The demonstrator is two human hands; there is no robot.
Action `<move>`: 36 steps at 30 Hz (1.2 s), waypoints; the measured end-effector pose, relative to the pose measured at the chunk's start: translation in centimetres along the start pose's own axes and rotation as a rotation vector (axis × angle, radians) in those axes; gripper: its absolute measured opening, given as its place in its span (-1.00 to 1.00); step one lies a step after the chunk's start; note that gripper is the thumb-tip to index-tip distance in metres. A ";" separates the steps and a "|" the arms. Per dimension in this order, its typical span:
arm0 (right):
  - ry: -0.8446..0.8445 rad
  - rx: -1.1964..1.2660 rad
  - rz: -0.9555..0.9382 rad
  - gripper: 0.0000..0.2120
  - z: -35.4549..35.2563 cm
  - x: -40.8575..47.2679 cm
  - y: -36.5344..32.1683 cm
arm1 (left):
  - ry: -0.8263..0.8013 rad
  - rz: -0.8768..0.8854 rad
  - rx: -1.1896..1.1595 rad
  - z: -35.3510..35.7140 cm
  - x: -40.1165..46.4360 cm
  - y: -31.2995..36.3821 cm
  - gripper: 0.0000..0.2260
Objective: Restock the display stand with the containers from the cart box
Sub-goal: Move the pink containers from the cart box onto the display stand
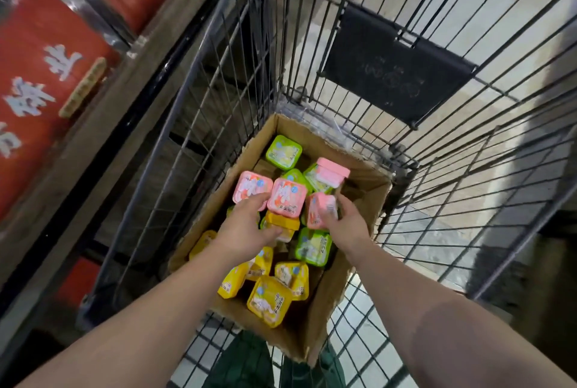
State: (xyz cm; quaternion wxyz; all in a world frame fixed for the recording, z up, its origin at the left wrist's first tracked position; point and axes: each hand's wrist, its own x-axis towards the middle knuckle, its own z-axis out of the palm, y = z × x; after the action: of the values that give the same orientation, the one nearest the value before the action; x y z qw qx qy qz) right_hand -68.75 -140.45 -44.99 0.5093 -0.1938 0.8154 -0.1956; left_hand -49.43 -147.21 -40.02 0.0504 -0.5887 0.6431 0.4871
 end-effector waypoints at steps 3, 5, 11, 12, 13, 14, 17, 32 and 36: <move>0.002 -0.098 -0.086 -0.50 0.1 -0.4 -0.7 | -0.010 -0.022 -0.048 0.6 0.0 0.0 -0.34; 0.016 -0.126 -0.106 -0.48 0.2 -0.6 -1.1 | -0.019 -0.024 -0.082 0.8 0.0 0.3 -0.34; 0.132 0.088 -0.052 -0.48 -0.3 -1.5 -2.1 | -0.011 -0.005 -0.157 0.1 0.2 1.6 -0.35; 0.149 0.221 -0.030 -0.49 -0.4 -1.9 -2.4 | -0.017 -0.021 -0.210 0.0 0.2 1.9 -0.35; 0.121 0.376 -0.012 -0.50 -0.6 -2.3 -2.8 | -0.022 -0.039 -0.279 -0.2 0.2 2.2 -0.35; 0.051 0.500 -0.006 -0.53 -0.6 -2.7 -3.1 | -0.029 -0.057 -0.355 -0.2 0.2 2.6 -0.35; -0.249 0.635 -0.042 -0.52 -1.0 -4.4 -4.4 | -0.076 -0.135 -0.580 -0.3 0.1 3.8 -0.36; 0.112 0.631 0.342 -0.45 -1.0 3.7 -5.1 | -0.024 -0.322 -0.839 -1.5 0.8 -1.2 -0.63; 0.076 0.779 0.352 -0.61 -0.3 3.9 -5.1 | -0.038 -0.315 -0.840 -1.7 0.8 -2.3 -0.36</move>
State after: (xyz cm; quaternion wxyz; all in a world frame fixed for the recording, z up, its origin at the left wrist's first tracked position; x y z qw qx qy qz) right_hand -70.02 -146.75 -45.16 0.5395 0.1623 0.7196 -0.4060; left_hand -46.92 -148.59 -40.94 -0.1076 -0.6397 0.2910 0.7032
